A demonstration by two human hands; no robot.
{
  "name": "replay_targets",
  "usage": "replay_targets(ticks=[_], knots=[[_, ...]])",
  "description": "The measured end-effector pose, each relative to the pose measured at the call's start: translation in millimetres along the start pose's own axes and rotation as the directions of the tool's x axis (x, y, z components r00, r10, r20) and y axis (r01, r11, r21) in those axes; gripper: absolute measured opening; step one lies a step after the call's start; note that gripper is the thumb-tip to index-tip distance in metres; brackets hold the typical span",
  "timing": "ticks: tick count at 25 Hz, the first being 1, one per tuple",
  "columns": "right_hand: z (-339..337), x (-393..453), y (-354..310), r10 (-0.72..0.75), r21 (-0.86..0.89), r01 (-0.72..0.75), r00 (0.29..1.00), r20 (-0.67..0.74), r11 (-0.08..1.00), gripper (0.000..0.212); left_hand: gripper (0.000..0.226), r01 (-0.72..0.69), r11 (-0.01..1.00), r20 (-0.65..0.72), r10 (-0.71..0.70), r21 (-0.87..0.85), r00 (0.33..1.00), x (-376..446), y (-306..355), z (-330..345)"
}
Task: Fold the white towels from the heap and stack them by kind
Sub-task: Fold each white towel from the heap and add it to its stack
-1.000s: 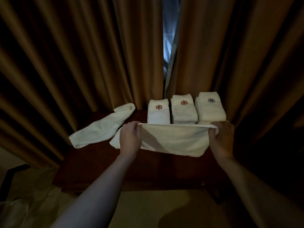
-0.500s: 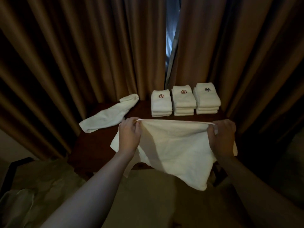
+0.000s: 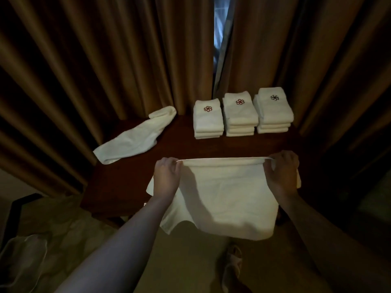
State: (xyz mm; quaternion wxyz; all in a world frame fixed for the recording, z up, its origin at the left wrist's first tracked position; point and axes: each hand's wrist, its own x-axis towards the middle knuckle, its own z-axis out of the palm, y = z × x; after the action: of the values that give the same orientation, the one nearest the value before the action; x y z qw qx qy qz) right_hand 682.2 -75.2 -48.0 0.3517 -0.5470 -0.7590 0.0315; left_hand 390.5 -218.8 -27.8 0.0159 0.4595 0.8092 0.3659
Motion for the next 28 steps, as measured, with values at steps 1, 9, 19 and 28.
replay_targets(ticks=[1,9,19,28], knots=[[10.7,12.6,5.8,-0.001,0.013,0.001,1.000,0.006,1.000,0.014,0.018,-0.006,1.000,0.008,0.006,0.015,1.000,13.4,1.4,11.3],[112.2,149.9,50.9,-0.074,-0.053,0.083,0.985,0.159,0.995,0.026,0.017,0.070,0.993,0.043,-0.074,0.097,0.996,142.0,2.3,111.2],[223.6,205.3,84.5,0.007,-0.061,0.022,0.896,0.444,0.998,0.030,0.017,0.072,0.984,0.215,-0.108,0.166,0.971,226.3,-40.5,189.0],[293.0,206.8,88.7,0.130,-0.141,-0.054,0.782,0.610,0.989,0.032,0.024,0.149,0.966,0.397,-0.225,0.213,0.890,254.9,-87.1,246.6]])
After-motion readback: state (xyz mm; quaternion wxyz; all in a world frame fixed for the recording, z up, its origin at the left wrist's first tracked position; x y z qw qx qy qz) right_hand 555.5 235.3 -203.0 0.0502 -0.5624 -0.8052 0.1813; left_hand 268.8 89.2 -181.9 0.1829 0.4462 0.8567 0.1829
